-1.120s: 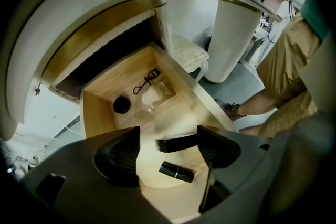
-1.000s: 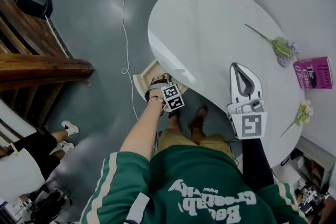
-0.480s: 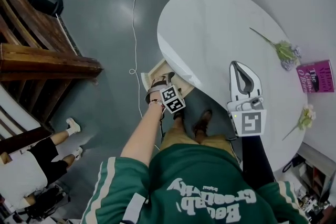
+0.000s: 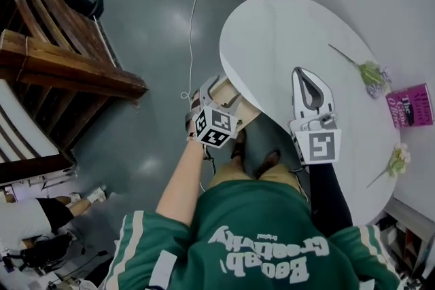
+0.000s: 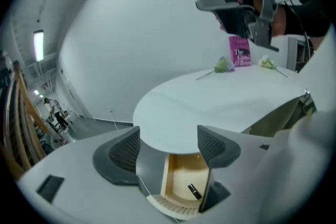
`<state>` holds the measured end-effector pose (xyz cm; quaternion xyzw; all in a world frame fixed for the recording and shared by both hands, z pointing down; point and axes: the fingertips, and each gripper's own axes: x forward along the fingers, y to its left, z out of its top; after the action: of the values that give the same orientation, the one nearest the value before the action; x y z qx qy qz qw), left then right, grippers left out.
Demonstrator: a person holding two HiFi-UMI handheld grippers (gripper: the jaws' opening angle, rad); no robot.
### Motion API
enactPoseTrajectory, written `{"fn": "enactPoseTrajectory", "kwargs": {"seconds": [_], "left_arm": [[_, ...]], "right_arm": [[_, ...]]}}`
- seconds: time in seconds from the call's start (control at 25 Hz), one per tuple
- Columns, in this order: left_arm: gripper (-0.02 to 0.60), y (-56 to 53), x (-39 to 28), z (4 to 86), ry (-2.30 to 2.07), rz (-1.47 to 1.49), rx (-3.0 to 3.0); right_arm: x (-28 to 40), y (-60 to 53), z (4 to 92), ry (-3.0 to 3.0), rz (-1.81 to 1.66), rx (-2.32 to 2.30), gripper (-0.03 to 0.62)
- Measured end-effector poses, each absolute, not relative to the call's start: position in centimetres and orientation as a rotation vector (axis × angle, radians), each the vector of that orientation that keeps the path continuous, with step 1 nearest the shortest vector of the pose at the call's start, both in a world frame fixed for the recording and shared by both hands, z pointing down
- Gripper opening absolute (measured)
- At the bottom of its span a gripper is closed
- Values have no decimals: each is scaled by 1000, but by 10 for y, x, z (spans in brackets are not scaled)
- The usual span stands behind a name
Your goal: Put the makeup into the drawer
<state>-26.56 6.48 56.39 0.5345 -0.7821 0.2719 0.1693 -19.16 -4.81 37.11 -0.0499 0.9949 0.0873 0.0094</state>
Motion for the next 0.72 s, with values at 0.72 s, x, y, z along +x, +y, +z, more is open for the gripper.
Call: {"fn": "enactPoseTrajectory", "kwargs": {"seconds": [0.72], "left_arm": [[357,80,-257,354,-2771,301,1568]], "right_arm": [[-196,-15,333,3024,313,-39,8]]}}
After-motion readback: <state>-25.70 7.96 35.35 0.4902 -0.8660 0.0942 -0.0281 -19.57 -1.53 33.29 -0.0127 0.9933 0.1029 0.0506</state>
